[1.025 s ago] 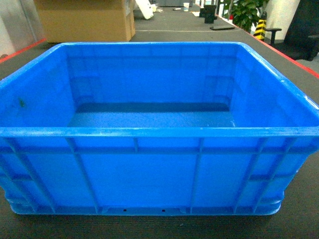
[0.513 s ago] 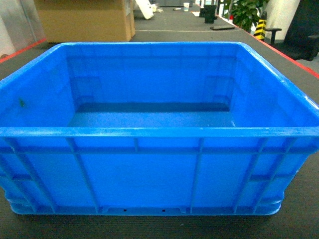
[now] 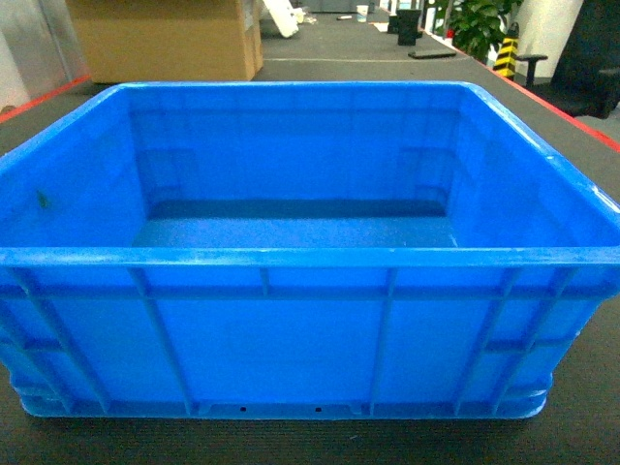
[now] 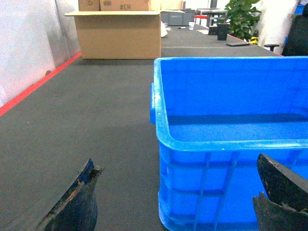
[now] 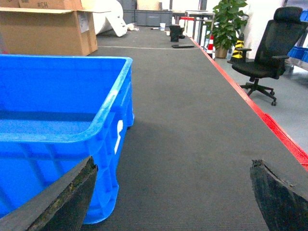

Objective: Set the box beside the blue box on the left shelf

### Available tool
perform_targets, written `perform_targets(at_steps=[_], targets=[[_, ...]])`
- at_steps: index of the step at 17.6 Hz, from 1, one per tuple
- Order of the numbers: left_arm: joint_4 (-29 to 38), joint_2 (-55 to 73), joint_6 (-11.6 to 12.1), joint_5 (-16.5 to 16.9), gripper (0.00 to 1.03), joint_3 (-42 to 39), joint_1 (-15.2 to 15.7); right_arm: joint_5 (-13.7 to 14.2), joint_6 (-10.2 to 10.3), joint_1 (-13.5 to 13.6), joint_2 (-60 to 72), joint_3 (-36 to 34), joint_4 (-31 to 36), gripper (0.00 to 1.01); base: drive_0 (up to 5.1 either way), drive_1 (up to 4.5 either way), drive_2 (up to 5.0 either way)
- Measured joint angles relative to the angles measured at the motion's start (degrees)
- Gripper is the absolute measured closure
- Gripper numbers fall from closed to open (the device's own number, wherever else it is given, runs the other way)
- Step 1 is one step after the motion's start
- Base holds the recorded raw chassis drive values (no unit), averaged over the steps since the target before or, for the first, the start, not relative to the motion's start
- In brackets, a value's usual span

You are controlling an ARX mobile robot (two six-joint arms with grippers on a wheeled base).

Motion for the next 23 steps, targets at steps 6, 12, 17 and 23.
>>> perform_targets(at_steps=[6,12,17,23], targets=[[0.0,0.0,0.0,0.0,0.05,0.0,0.0,0.0,0.0,0.0,0.0,0.0,0.0,0.03,0.0,0.00,0.0],[-7.2,5.3,-2.9,-11.4,0.05,2.5,-4.3,0.0,0.0,0.0,0.0,0.0,0.0,0.03,0.0,0.00,0.0],[-2.3,10.1,-4.4,-13.3,0.05,2.8,-2.0,20.7,5.5,7.1,10.2,4.1,-6.0,0.03,0.0,0.00,0.0],[17.5,52.4,-2.6,-7.6,0.05,25.6,-0.8,7.0,11.7,6.8,51.1,30.2,3.3,0.03,0.0,0.00,0.0]])
